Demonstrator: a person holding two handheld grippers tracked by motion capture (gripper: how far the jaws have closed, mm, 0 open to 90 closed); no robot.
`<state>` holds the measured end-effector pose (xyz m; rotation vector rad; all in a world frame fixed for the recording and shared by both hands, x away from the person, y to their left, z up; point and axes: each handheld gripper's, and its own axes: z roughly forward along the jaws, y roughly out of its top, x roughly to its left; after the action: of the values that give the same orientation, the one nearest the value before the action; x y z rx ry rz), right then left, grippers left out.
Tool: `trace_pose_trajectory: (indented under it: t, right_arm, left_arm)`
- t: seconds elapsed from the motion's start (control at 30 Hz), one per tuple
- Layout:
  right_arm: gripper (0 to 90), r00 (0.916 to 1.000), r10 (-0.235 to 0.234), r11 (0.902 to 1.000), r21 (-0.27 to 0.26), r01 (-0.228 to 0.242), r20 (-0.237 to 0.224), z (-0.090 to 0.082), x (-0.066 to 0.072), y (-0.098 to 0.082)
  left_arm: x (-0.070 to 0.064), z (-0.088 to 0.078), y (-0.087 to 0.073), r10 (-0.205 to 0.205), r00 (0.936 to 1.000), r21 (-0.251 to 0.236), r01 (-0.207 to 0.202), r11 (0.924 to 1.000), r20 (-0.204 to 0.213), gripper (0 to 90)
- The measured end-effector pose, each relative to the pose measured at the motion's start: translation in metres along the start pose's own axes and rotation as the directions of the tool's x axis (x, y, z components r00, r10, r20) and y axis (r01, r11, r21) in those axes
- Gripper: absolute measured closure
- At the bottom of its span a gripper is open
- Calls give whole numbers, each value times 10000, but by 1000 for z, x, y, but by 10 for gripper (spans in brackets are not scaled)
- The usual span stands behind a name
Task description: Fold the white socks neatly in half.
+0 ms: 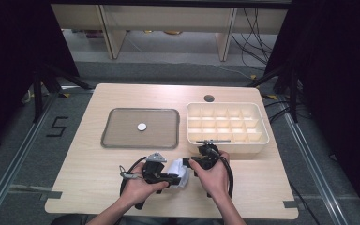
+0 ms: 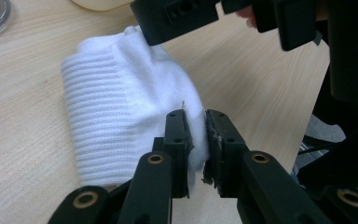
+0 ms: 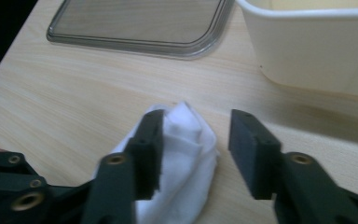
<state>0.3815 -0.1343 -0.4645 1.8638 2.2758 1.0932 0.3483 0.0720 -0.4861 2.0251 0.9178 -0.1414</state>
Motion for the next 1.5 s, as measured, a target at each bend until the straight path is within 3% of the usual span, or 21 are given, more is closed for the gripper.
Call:
trace_pose_trajectory:
  t: [0.07,0.13,0.2,0.27,0.3,0.33,0.5,0.53,0.57,0.67,0.7,0.73,0.83,0.87,0.9,1.07,1.13,1.17,1.27,1.3,1.5]
  right_arm:
    - [464,9997,-38,10000,41,39,-261,2,0,1]
    - [422,9979,-128,9999,87,134,-633,6,-1,1]
    - [412,9984,-335,9990,269,347,-450,12,-4,1]
    - [411,9963,-316,9988,335,344,-801,18,-5,-1]
    - [410,9969,61,9986,533,-19,-778,19,-2,-1]
    - [404,9955,-325,9982,481,369,-888,22,-6,-2]
    - [395,9942,-32,9960,882,127,-1074,30,-6,-3]
    - [396,9936,-220,9958,861,316,-1110,31,-7,-4]
    - [396,9937,-55,9949,998,168,-1122,32,-6,-4]
    - [399,9928,-155,9947,987,273,-1184,34,-6,-4]
    - [411,9929,200,9920,1264,-51,-1171,34,-4,-5]
    - [418,9911,-85,9926,1189,244,-1327,36,-6,-4]
    - [446,9902,-276,9927,1129,433,-1371,38,-6,-5]
    - [466,9943,106,9879,1550,60,-1061,36,-3,-5]
    - [482,9937,-318,9921,1172,445,-1077,38,-4,-5]
    - [553,9917,-101,9896,1411,283,-1279,39,-4,-5]
    - [575,9900,-292,9896,1355,481,-1383,39,-5,-5]
    - [592,9937,182,9840,1782,19,-1110,37,-3,-4]
    - [628,9932,66,9854,1698,134,-1166,37,-3,-4]
    - [635,9898,-352,9890,1376,544,-1382,39,-5,-4]
    - [682,9898,-259,9905,1299,443,-1398,39,-5,-5]
  left_arm:
    - [-1,0,0,59,9998,96,-57,9999,-185,782]
    - [-1,0,0,145,9999,135,-144,9998,-14,782]
    - [-2,1,0,200,9997,139,-198,9997,-114,781]
    - [-1,1,0,219,9997,173,-218,9996,-61,780]
    - [-2,1,0,199,9998,255,-199,9995,-26,780]
    - [-2,1,0,222,9997,247,-221,9994,-36,779]
    - [-1,1,0,512,9985,381,-504,9980,-199,773]
    - [-1,1,0,512,9985,381,-504,9980,-199,773]
    - [0,1,0,602,9981,490,-596,9970,-100,771]
    - [-2,2,-1,653,9976,476,-641,9968,-243,766]
    - [-2,2,-1,672,9974,472,-660,9967,-253,761]
    - [-2,2,-1,648,9976,449,-637,9970,-236,759]
    - [-2,1,-2,873,9960,541,-862,9948,-181,749]
    - [-3,1,-2,858,9961,550,-846,9949,-207,742]
    - [-3,1,-2,897,9958,583,-884,9944,-200,735]
    - [-7,-5,-4,1072,9942,514,-1064,9930,-123,684]
    - [-9,-9,-6,1109,9938,455,-1105,9928,-54,656]
    - [-10,-13,-7,1176,9931,380,-1174,9924,-38,643]
    - [-11,-21,-11,1219,9925,248,-1219,9922,21,607]
    - [-10,-25,-13,1150,9934,153,-1150,9932,2,600]
    - [1,-44,-20,780,9964,-548,-798,9953,-339,577]
